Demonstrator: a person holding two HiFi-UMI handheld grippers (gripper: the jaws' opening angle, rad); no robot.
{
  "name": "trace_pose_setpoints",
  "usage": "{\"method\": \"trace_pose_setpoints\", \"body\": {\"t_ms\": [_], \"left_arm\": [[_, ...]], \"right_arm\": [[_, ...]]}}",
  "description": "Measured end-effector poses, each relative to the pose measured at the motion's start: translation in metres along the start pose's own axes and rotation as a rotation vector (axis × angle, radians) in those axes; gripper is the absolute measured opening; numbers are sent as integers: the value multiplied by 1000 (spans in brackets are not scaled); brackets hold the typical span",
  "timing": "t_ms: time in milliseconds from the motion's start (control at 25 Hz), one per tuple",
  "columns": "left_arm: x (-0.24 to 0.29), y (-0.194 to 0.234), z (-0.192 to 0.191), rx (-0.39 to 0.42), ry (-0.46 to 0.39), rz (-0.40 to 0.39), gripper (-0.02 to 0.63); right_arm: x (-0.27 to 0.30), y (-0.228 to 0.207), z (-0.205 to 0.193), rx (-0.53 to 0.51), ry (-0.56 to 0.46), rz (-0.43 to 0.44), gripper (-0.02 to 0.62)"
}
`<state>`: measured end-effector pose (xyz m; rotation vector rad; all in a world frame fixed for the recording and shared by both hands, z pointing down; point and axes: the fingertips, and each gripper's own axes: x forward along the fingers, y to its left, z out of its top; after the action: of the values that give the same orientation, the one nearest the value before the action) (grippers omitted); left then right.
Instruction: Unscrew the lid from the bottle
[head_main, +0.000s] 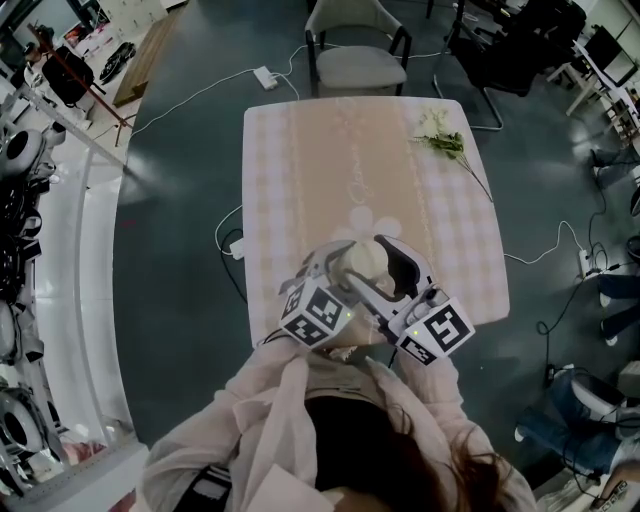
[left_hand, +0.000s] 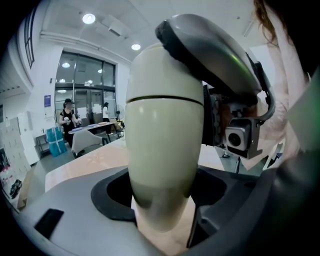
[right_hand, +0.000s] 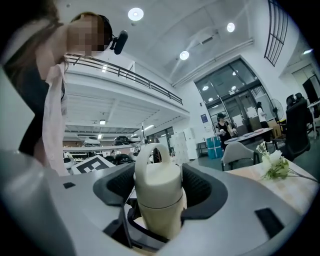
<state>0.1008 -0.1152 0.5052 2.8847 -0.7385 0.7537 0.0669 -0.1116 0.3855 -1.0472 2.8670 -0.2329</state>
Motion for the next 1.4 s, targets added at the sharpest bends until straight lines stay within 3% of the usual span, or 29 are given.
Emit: {"method": "trace_pose_setpoints", "body": {"t_ms": [240, 440, 1000, 1400], "left_arm": [[-1, -12, 1, -12, 1, -118, 316], [-5, -29, 2, -37, 4, -272, 316], [-37, -77, -8, 117, 9, -607, 316], [-59, -108, -12, 165, -10, -841, 316]], "right_arm": [[-1, 5, 1, -18, 30, 89, 307], [-3, 10, 0, 8, 43, 180, 305], [-23, 57, -3, -39, 101, 502, 305], [-34, 83, 2, 36, 105, 709, 307]]}}
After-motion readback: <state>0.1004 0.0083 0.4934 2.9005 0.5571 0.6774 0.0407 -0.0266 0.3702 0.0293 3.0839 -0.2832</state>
